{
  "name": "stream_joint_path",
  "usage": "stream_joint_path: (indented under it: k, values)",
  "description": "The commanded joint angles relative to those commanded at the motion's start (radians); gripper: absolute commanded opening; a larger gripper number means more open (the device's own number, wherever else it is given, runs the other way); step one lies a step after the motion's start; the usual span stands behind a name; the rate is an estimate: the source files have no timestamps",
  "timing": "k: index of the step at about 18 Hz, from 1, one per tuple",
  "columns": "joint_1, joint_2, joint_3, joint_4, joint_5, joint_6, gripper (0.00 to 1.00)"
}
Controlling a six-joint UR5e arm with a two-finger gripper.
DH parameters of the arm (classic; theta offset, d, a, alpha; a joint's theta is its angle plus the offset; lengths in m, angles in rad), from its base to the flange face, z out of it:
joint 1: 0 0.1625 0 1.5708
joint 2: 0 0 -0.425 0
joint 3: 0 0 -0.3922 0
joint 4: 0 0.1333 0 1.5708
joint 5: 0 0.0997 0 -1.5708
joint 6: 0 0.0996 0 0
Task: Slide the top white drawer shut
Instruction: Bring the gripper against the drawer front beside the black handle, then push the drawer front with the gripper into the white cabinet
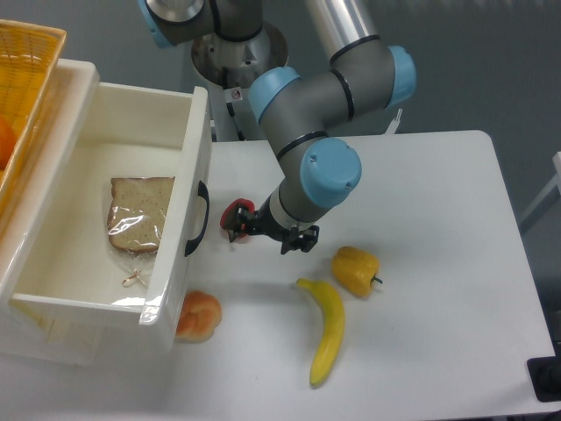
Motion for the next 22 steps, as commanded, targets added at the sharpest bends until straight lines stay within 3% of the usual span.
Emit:
stream_joint_path:
  k: [22]
  values:
    - [-0.046,0.020,0.000,0.000,-0.057,-0.015,1.00]
